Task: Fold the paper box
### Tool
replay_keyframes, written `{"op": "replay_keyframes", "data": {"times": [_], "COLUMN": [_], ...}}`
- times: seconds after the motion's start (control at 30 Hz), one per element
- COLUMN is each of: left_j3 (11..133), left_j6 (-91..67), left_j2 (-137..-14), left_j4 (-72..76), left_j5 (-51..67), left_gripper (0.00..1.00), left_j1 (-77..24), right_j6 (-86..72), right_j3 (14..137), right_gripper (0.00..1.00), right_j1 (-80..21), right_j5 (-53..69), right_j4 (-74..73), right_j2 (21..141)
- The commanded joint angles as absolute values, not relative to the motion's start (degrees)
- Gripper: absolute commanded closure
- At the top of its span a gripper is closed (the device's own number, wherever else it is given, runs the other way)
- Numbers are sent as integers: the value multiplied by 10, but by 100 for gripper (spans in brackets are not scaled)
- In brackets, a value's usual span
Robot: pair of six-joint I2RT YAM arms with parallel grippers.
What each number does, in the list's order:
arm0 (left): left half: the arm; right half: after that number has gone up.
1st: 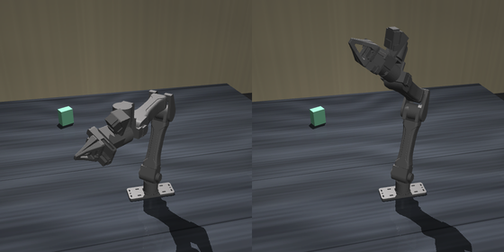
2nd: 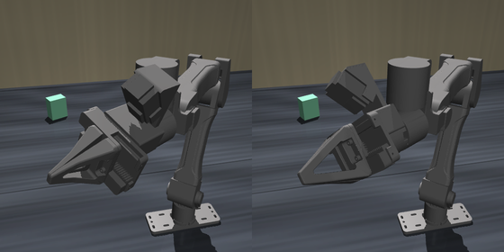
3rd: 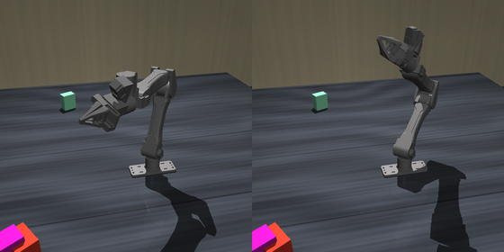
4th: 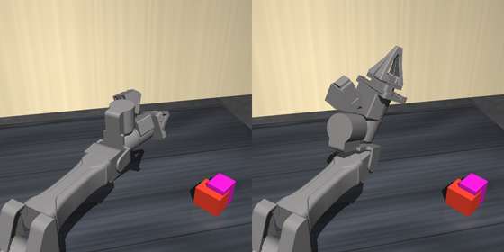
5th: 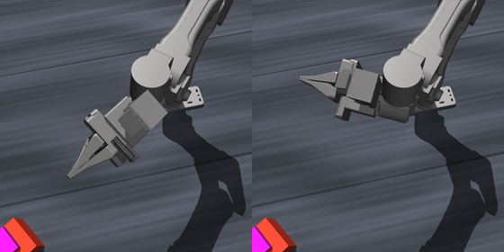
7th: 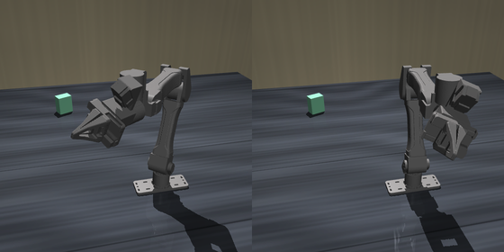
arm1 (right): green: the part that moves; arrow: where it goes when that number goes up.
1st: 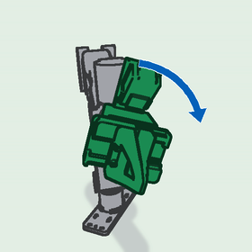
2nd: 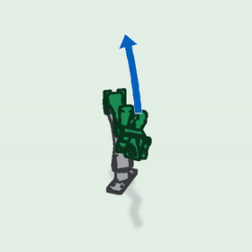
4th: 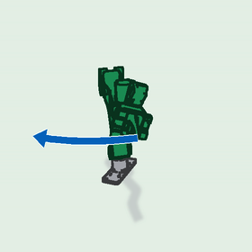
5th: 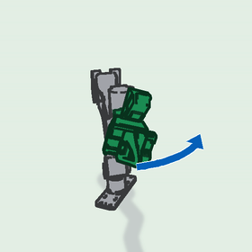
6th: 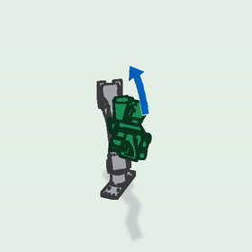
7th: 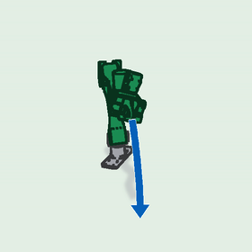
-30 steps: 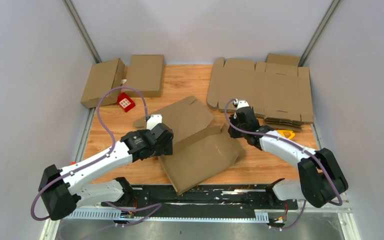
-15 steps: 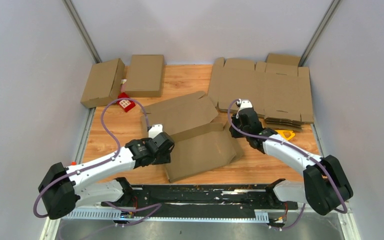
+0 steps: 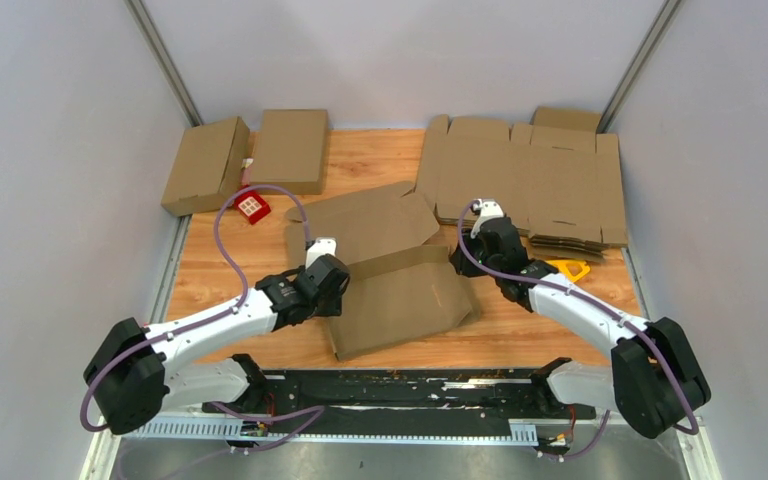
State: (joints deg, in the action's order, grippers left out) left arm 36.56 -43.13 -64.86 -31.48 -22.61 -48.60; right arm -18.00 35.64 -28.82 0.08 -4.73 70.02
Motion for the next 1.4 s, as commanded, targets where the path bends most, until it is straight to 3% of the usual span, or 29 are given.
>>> {"op": "replay_keyframes", "data": {"times": [0.0,0.17,0.33,0.5,0.6,0.67,0.73,0.87,0.97,1.07,1.23,1.37], "left_j3": [353,336,330,326,330,332,333,325,312,304,305,300], "left_j6": [-385,-334,-321,-307,-303,-301,-301,-294,-289,-285,-272,-270], "left_j2": [-636,-627,-628,-636,-640,-639,-634,-618,-601,-589,-597,-604], "left_j4": [-273,-249,-248,-235,-240,-241,-243,-241,-229,-223,-224,-214], "left_j5": [-235,-223,-226,-226,-228,-224,-222,-226,-228,-232,-233,-235], "left_gripper": [48,43,41,45,48,50,50,48,48,48,50,66], "left_j1": [-482,-481,-481,-481,-481,-481,-481,-481,-481,-481,-481,-481], "right_j6": [-184,-185,-197,-208,-210,-211,-212,-219,-229,-234,-238,-232], "right_j3": [364,363,346,342,339,340,346,348,344,335,325,339], "right_gripper": [66,53,52,61,73,75,65,29,25,35,62,94], "right_j1": [-292,-295,-299,-300,-300,-299,-300,-299,-300,-299,-299,-299], "right_j5": [-15,-54,-66,-72,-74,-74,-76,-102,-116,-87,-32,-31], "right_j4": [-43,-90,-118,-153,-162,-170,-183,-210,-220,-217,-213,-231], "right_j2": [690,694,683,676,660,648,641,637,638,634,615,602]}}
